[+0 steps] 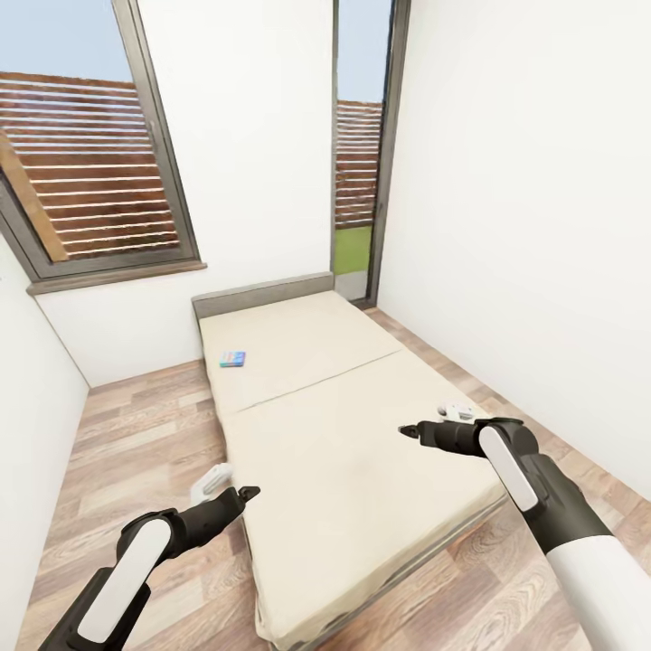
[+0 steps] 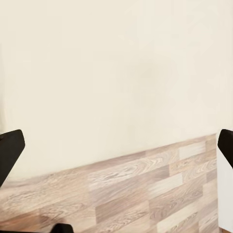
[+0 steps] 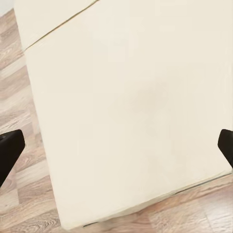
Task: Put all the toys in the child's room - the three board games (two on the bed and one on the table), the two jigsaw puzzles on the table, and the tennis ball on the table - inside the toy box on the table in the child's room.
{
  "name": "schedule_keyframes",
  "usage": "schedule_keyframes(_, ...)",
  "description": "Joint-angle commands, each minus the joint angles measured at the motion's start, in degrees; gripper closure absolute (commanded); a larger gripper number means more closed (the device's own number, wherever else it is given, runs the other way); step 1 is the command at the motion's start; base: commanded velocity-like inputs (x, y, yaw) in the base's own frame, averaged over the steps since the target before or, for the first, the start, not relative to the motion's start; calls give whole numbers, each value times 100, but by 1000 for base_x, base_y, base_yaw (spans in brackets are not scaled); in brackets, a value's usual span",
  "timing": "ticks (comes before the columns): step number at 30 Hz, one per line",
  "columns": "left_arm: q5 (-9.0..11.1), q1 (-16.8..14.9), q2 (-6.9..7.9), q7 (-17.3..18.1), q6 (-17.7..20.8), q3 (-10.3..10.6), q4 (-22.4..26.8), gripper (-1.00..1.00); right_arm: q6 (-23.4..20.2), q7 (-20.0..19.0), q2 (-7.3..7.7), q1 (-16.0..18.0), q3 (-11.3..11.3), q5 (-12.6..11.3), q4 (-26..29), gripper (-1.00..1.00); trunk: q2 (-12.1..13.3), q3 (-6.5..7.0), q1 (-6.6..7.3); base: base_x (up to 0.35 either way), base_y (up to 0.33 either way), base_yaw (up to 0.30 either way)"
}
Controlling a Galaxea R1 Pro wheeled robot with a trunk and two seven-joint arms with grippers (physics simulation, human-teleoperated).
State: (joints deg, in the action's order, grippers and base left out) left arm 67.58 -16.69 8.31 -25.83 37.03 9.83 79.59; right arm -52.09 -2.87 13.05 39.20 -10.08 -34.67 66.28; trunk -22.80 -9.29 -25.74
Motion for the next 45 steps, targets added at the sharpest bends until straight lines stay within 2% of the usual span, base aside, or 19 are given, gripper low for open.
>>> schedule_keyframes(1,60,-6,7,-44,-3,8,6,-100,-24,-28,2,5,-8,37,30,-100,-12,-12,-4,51,181,1)
schedule_keyframes(18,47,-5,5,20,-3,10,4,-100,-53,-12,-21,0,-18,44,181,-100,-12,-12,-4,20,70,44)
schedule_keyframes(45,45,-3,4,26,-3,14,3,-100,-56,-5,-8,0,-12,48,201,-100,-12,-12,-4,1,4,268)
